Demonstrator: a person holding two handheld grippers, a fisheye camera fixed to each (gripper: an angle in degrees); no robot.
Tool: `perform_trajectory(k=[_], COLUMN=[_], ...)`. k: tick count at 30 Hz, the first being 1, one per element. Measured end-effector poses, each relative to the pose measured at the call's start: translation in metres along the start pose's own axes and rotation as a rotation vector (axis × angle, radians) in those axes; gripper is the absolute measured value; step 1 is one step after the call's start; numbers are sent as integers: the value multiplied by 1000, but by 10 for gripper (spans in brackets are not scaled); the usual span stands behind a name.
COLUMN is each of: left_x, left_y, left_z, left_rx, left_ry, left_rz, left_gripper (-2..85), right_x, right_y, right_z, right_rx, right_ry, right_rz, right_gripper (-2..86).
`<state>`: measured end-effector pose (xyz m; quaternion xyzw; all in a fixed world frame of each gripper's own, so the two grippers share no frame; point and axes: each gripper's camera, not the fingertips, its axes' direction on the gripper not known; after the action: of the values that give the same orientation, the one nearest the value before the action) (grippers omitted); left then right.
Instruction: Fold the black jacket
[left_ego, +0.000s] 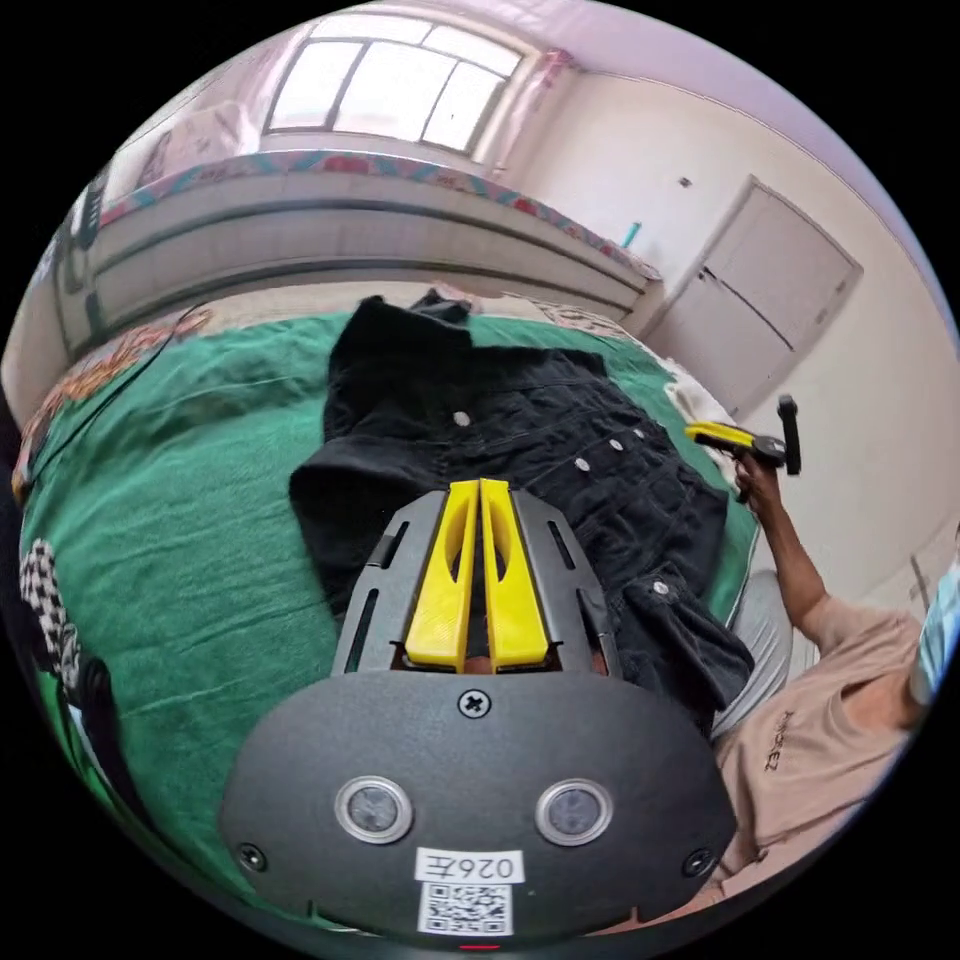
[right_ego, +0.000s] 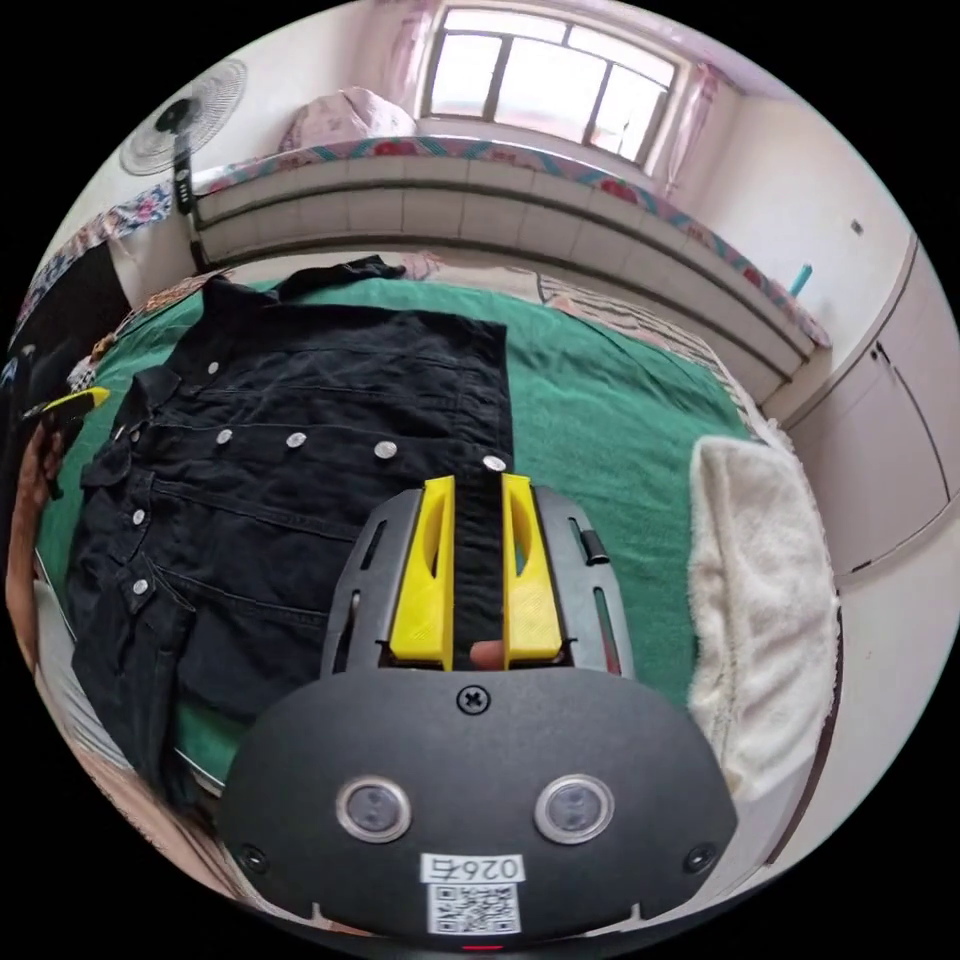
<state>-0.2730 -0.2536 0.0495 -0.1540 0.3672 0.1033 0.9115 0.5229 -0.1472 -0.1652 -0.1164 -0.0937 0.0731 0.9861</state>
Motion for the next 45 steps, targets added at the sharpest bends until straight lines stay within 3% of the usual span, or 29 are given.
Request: perform_trajectory(k=[3, 5, 12, 15, 19, 21, 23, 26, 31, 34, 39, 45], left_x=[36, 49, 49, 70, 99, 107, 118, 136, 176, 194, 213, 242], left_y=[-9, -9, -15, -14, -6, -4, -6, 1, 23, 37, 50, 69], left_z=[40, 80, 48, 7, -39, -38, -22, -8, -12, -19, -42, -99], left_rx=[-179, -340, -280, -120, 46, 8, -141, -250, -337, -375, -359, -130], left_ry=[-51, -205, -157, -52, 257, 370, 483, 563, 499, 437, 388, 350], left_rz=[136, 244, 163, 228, 317, 341, 364, 359, 416, 446, 498, 631], left_gripper=[-9, -8, -9, -9, -2, 14, 52, 65, 77, 84, 96, 175], right_x=[-23, -31, -3, -4, -18, -32, -55, -88, -113, -119, -111, -76], right_y=[-7, -11, -10, -10, -14, -17, -16, -4, 23, 37, 43, 51], right_z=[19, 61, 56, 25, -10, -9, -1, 17, 50, 73, 55, -42], right_rx=[-53, -247, -182, -44, 47, -8, -86, -239, -407, -482, -392, -65], right_ry=[-53, -47, -72, -125, -430, -607, -750, -770, -677, -723, -626, -776], right_rz=[-90, -159, -89, -101, -183, -245, -288, -357, -382, -366, -394, -408], right_gripper=[1, -6, -8, -7, 10, 25, 39, 67, 111, 102, 9, -10])
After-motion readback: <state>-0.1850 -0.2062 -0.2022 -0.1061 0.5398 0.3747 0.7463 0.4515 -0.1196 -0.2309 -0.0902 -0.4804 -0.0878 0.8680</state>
